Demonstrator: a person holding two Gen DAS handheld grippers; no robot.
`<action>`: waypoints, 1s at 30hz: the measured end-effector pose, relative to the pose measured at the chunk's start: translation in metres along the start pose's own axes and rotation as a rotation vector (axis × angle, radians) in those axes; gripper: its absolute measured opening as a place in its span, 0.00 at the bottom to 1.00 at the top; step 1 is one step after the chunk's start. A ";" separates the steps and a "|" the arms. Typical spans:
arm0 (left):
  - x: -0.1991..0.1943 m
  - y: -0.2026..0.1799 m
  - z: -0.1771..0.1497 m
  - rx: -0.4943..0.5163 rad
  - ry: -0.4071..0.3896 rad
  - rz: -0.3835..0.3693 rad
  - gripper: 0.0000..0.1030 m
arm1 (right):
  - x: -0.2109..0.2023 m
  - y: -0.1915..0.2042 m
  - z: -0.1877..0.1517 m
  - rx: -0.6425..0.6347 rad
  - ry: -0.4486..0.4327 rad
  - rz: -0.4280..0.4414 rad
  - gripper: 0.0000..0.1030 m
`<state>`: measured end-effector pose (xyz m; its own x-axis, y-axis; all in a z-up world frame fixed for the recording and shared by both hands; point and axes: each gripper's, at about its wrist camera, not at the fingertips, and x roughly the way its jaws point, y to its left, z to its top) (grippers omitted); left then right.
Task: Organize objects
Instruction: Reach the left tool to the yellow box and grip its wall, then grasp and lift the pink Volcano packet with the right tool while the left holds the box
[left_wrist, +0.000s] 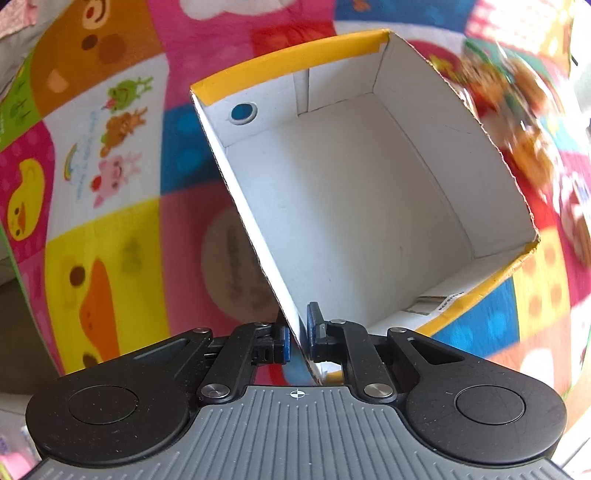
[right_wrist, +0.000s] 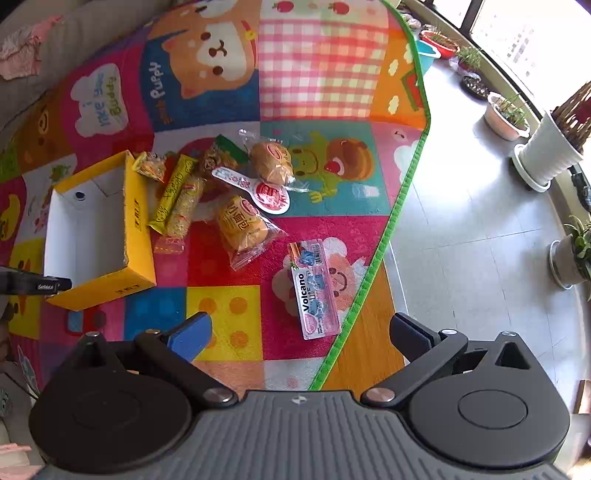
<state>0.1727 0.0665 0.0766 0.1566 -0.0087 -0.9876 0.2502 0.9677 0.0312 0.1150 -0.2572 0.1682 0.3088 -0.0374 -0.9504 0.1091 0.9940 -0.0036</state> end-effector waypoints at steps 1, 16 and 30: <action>-0.002 -0.002 -0.004 -0.010 0.006 0.001 0.10 | 0.011 -0.005 0.004 -0.003 0.011 0.008 0.99; -0.011 0.002 -0.028 -0.204 0.015 0.065 0.09 | 0.153 -0.020 0.035 -0.152 0.199 0.131 0.85; -0.010 -0.021 -0.025 -0.111 0.039 0.053 0.09 | 0.130 -0.012 0.016 -0.063 0.238 0.140 0.41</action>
<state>0.1425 0.0522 0.0816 0.1292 0.0504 -0.9903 0.1350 0.9885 0.0679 0.1686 -0.2757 0.0493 0.0858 0.1183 -0.9893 0.0200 0.9925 0.1204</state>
